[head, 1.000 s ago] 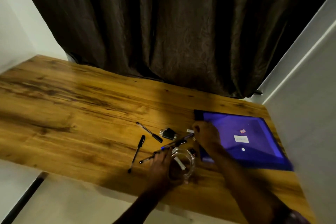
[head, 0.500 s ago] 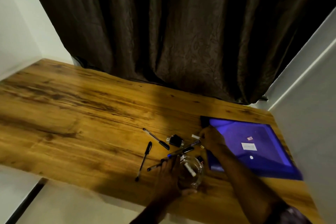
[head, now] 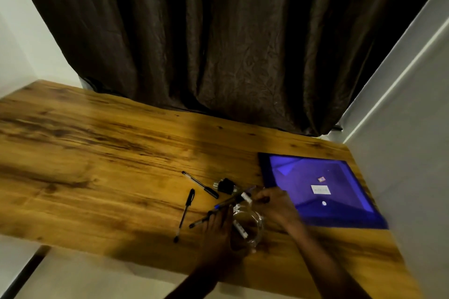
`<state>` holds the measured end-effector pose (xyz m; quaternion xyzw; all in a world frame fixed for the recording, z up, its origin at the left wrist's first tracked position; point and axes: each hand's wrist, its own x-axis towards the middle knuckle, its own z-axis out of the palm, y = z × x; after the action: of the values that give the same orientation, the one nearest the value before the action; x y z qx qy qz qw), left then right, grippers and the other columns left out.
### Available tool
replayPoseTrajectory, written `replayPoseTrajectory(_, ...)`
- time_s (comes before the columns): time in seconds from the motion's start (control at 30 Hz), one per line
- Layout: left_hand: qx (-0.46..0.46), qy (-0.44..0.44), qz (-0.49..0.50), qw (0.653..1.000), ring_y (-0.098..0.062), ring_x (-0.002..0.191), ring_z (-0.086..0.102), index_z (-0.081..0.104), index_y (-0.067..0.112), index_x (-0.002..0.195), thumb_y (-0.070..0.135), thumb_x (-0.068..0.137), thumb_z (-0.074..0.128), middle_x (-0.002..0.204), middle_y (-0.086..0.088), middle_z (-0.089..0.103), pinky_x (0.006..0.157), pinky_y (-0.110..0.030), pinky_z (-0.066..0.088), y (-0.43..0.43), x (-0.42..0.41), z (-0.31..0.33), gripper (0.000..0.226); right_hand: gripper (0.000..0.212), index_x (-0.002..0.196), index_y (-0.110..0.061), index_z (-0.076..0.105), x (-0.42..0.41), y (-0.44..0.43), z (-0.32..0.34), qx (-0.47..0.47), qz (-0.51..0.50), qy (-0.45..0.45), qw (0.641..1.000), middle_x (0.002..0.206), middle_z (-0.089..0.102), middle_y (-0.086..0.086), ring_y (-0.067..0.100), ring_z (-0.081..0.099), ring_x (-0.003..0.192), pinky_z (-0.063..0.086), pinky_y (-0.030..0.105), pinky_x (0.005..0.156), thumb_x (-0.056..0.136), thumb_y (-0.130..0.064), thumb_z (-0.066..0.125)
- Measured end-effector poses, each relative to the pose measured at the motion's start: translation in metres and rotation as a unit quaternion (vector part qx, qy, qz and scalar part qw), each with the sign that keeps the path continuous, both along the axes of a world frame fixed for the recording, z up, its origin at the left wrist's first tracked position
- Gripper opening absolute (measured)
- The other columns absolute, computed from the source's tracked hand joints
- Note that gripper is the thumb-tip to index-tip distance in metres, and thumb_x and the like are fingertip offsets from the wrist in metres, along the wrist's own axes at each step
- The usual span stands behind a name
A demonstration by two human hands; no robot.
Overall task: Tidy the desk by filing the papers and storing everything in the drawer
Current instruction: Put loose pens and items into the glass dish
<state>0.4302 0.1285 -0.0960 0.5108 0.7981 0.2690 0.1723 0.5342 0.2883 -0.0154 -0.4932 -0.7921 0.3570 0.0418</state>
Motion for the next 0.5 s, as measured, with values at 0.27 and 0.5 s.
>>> replayPoseTrajectory(0.27,0.003,-0.008,0.006,1.0,-0.021,0.14,0.03,0.015,0.033,0.154,0.094,0.056,0.049,0.156,0.006,0.028,0.113,-0.048,0.027,0.001,0.001,-0.009,0.121,0.043,0.124,-0.031,0.055,0.0,-0.042,-0.022,0.095,0.042,-0.211,0.972,0.127,0.055,0.003,0.021,0.053,0.116,0.044,0.036,0.101,0.084,-0.048,0.058)
replayPoseTrajectory(0.5,0.012,-0.007,0.008,1.0,-0.018,0.139,0.026,0.013,0.033,0.154,0.088,0.058,0.054,0.156,0.008,0.025,0.115,-0.042,0.024,0.0,0.002,-0.004,0.117,0.033,0.115,-0.034,0.063,0.003,-0.036,-0.018,0.137,0.088,-0.194,0.967,0.123,0.06,-0.003,0.017,0.057,0.112,0.047,0.033,0.097,0.087,-0.05,0.056)
